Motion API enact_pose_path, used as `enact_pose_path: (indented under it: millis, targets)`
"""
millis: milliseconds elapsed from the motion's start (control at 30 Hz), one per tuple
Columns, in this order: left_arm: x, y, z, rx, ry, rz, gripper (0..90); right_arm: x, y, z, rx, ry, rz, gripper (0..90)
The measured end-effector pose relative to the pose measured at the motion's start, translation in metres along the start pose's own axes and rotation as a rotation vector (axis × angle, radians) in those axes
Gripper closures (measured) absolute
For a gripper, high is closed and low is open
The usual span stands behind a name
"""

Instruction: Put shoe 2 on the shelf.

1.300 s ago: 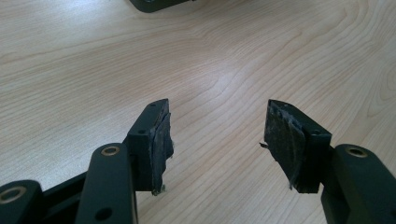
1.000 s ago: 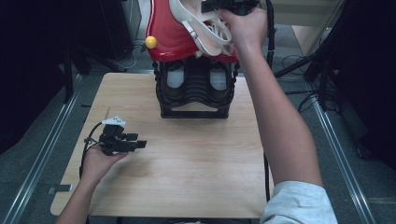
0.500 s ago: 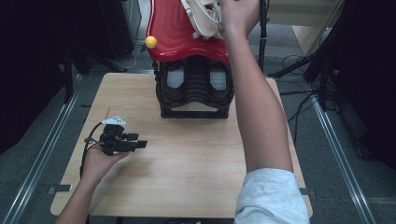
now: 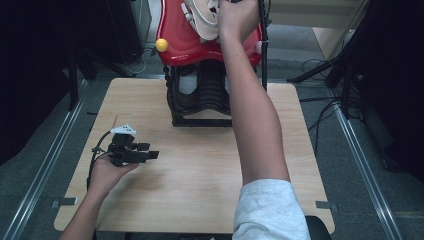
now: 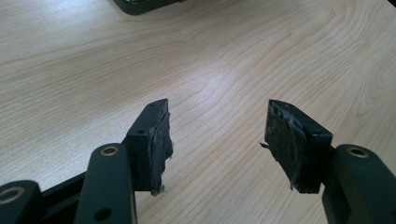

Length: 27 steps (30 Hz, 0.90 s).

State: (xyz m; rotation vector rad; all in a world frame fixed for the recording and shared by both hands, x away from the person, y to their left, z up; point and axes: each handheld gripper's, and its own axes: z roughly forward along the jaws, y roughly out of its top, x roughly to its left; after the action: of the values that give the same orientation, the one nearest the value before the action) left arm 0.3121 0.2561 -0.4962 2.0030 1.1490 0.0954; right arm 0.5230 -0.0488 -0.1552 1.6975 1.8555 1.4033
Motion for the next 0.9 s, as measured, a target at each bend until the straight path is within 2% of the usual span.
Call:
enact_pose_path:
  millis: [33, 267, 400, 600, 733, 900]
  targets:
    - [0.000, 0.000, 0.000, 0.000, -0.001, -0.001, 40.5, 0.001, -0.001, 0.001, 0.002, 0.000, 0.006, 85.4]
    - [0.000, 0.000, 0.000, 0.004, 0.001, 0.007, 40.6, 0.008, -0.010, 0.012, 0.025, -0.030, -0.032, 84.0]
    - [-0.001, 0.000, 0.000, 0.000, 0.000, 0.004, 40.5, 0.009, -0.013, 0.013, 0.010, -0.030, -0.028, 81.9]
    - [-0.001, 0.000, 0.001, 0.010, -0.003, 0.008, 40.5, 0.005, -0.010, 0.011, 0.013, -0.001, -0.026, 78.1]
    - [-0.002, 0.001, 0.003, 0.005, -0.005, 0.005, 40.5, 0.006, -0.009, 0.007, 0.011, 0.006, -0.050, 75.8]
    - [-0.004, 0.003, 0.005, 0.007, -0.008, 0.011, 40.5, 0.007, -0.005, -0.001, 0.011, 0.047, -0.083, 67.3]
